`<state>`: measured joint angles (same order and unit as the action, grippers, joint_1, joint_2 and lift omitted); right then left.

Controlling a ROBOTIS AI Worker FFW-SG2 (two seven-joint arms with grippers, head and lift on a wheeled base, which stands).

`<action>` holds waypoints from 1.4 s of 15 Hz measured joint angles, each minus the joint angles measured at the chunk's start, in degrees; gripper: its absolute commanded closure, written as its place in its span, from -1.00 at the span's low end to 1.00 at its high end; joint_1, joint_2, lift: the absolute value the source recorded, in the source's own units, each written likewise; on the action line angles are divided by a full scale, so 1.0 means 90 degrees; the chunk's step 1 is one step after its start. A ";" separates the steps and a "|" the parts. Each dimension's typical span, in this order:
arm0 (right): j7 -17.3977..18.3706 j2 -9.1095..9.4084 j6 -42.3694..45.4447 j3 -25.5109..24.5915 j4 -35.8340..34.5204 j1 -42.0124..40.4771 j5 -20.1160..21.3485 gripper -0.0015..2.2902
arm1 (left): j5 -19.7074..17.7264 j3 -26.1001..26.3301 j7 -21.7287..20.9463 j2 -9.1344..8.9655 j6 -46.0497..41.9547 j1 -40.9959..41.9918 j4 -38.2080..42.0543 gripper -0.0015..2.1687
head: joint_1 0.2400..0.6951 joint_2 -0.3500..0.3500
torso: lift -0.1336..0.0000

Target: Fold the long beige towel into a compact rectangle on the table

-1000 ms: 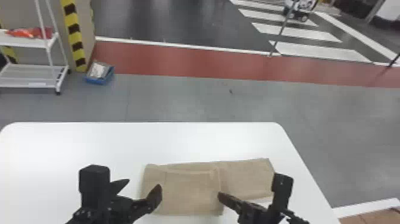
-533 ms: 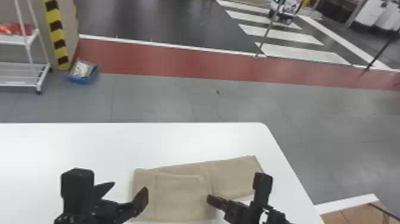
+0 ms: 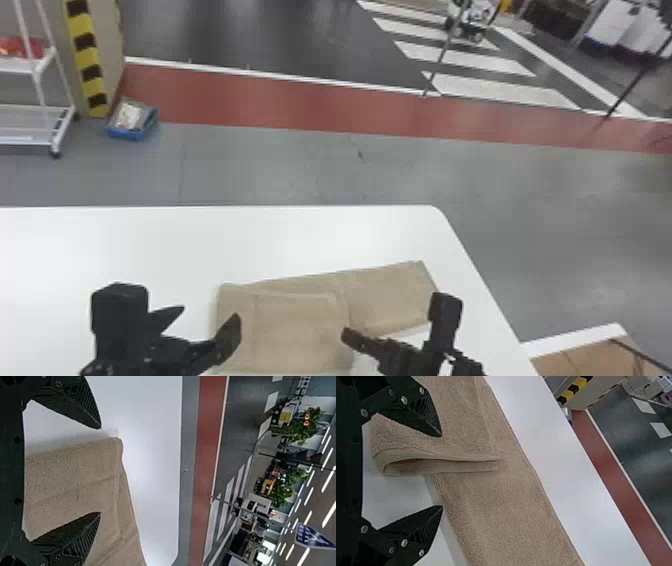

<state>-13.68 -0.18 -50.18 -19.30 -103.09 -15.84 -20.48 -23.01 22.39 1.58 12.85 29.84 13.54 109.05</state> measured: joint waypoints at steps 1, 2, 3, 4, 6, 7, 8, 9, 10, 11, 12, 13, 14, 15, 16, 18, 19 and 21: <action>0.0028 0.0000 -0.0016 0.0021 0.0003 0.0047 0.0000 -0.81 | -0.0009 -0.0006 -0.0002 0.0015 0.0000 0.0002 0.0011 -0.88 | 1.00 -0.95 | 1.00; 0.0047 0.0000 -0.0024 0.0042 0.0023 0.0089 0.0000 -0.81 | -0.0015 -0.0016 -0.0007 0.0024 0.0000 0.0012 0.0019 -0.88 | 1.00 -0.94 | 1.00; 0.0069 0.0000 -0.0026 0.0068 0.0046 0.0138 0.0000 -0.79 | -0.0018 -0.0026 -0.0009 0.0032 0.0000 0.0031 0.0028 -0.88 | 1.00 -0.94 | 1.00; 0.0102 0.0000 -0.0025 0.0088 0.0074 0.0196 0.0006 -0.75 | -0.0020 -0.0032 -0.0010 0.0035 0.0000 0.0048 0.0036 -0.88 | 1.00 -0.92 | 1.00; 0.0125 0.0000 -0.0025 0.0092 0.0180 0.0341 0.0060 -0.75 | -0.0021 -0.0036 -0.0010 0.0037 0.0000 0.0070 0.0055 -0.88 | 1.00 -0.91 | 1.00; 0.0124 0.0000 -0.0025 0.0088 0.0273 0.0417 0.0086 -0.74 | -0.0021 -0.0040 -0.0010 0.0037 0.0000 0.0083 0.0071 -0.88 | 1.00 -0.91 | 1.00; 0.0110 0.0000 -0.0025 0.0085 0.0366 0.0474 0.0101 -0.65 | -0.0021 -0.0043 -0.0010 0.0037 0.0000 0.0091 0.0084 -0.88 | 1.00 -0.91 | 1.00; 0.0070 0.0000 -0.0025 0.0084 0.0482 0.0529 0.0109 -0.64 | -0.0019 -0.0045 -0.0010 0.0037 0.0000 0.0095 0.0094 -0.88 | 1.00 -0.90 | 1.00; 0.0017 0.0000 -0.0026 0.0079 0.0593 0.0577 0.0110 -0.63 | -0.0017 -0.0046 -0.0010 0.0037 0.0000 0.0096 0.0099 -0.88 | 1.00 -0.90 | 1.00; -0.0019 0.0000 -0.0026 0.0077 0.0674 0.0611 0.0105 -0.58 | -0.0014 -0.0046 -0.0010 0.0037 0.0000 0.0097 0.0100 -0.88 | 1.00 -0.89 | 1.00; -0.0039 0.0000 -0.0026 0.0080 0.0709 0.0627 0.0098 -0.56 | -0.0012 -0.0045 -0.0010 0.0033 0.0000 0.0097 0.0100 -0.88 | 1.00 -0.89 | 1.00; -0.0050 0.0000 -0.0026 0.0092 0.0726 0.0634 0.0089 -0.56 | -0.0011 -0.0041 -0.0011 0.0026 0.0000 0.0097 0.0100 -0.88 | 1.00 -0.88 | 1.00; -0.0052 0.0000 -0.0028 0.0108 0.0729 0.0636 0.0084 -0.56 | -0.0011 -0.0038 -0.0017 0.0021 0.0000 0.0097 0.0100 -0.88 | 1.00 -0.88 | 1.00; -0.0052 0.0000 -0.0042 0.0132 0.0731 0.0641 0.0084 -0.56 | -0.0011 -0.0038 -0.0019 0.0020 0.0000 0.0097 0.0101 -0.88 | 1.00 -0.87 | 1.00; -0.0052 0.0000 -0.0055 0.0151 0.0732 0.0660 0.0089 -0.56 | -0.0011 -0.0041 -0.0020 0.0023 0.0000 0.0099 0.0101 -0.88 | 1.00 -0.87 | 1.00; -0.0053 0.0000 -0.0067 0.0174 0.0741 0.0681 0.0095 -0.39 | -0.0011 -0.0048 -0.0020 0.0027 -0.0008 0.0105 0.0101 -0.88 | 1.00 -0.86 | 1.00; -0.0074 0.0000 -0.0073 0.0187 0.0743 0.0679 0.0081 -0.33 | -0.0012 -0.0052 -0.0020 0.0027 -0.0015 0.0106 0.0101 -0.88 | 1.00 -0.85 | 1.00; -0.0093 0.0000 -0.0098 0.0196 0.0743 0.0661 0.0056 -0.33 | -0.0015 -0.0055 -0.0020 0.0027 -0.0019 0.0107 0.0101 -0.88 | 1.00 -0.84 | 1.00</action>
<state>-14.52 -0.18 -51.06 -17.54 -96.40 -9.89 -19.97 -23.15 21.89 1.40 13.10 29.67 14.50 109.95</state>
